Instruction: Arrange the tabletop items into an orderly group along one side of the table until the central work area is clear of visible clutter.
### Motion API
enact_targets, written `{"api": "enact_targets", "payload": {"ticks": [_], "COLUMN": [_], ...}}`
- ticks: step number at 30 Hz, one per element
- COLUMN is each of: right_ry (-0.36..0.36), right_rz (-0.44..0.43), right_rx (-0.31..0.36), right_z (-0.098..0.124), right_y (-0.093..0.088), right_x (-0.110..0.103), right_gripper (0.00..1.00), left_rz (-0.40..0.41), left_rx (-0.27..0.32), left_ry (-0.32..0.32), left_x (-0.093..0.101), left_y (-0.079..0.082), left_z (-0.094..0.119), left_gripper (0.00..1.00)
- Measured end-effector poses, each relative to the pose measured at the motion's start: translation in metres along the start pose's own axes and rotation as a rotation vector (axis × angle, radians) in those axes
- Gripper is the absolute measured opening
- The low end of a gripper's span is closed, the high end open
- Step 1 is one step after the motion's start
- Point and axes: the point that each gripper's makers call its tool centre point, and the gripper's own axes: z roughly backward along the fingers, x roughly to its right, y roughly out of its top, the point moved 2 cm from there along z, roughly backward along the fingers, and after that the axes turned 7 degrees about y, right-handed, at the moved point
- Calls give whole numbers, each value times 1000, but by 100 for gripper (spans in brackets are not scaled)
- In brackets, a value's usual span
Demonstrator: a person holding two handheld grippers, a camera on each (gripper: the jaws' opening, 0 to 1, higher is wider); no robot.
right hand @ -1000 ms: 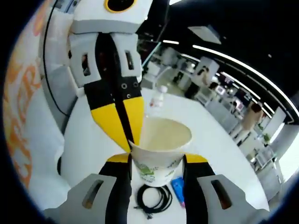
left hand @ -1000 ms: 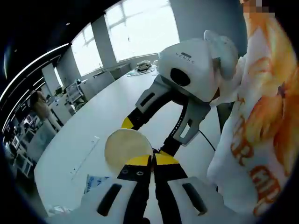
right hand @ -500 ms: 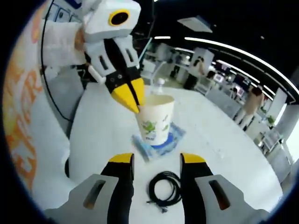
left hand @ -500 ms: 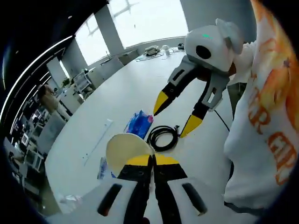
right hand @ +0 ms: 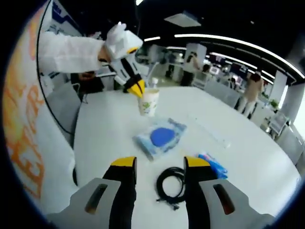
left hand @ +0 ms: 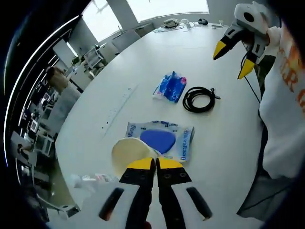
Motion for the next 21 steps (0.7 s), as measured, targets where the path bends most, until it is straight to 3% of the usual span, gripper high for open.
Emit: {"api": "enact_targets", "payload": {"ticks": [11, 21], "right_ry": [-7, 1], "right_rz": [-72, -151], "right_rx": [-17, -25], "right_z": [-3, -11], "right_y": [-13, -21], "right_x": [8, 17], "right_gripper": [37, 36], "left_rz": [47, 10], "left_rx": [-77, -101], "left_ry": [35, 45], "left_x": [-33, -41], "left_y": [-31, -36], "left_z": [-35, -63], "left_gripper": [0, 0]}}
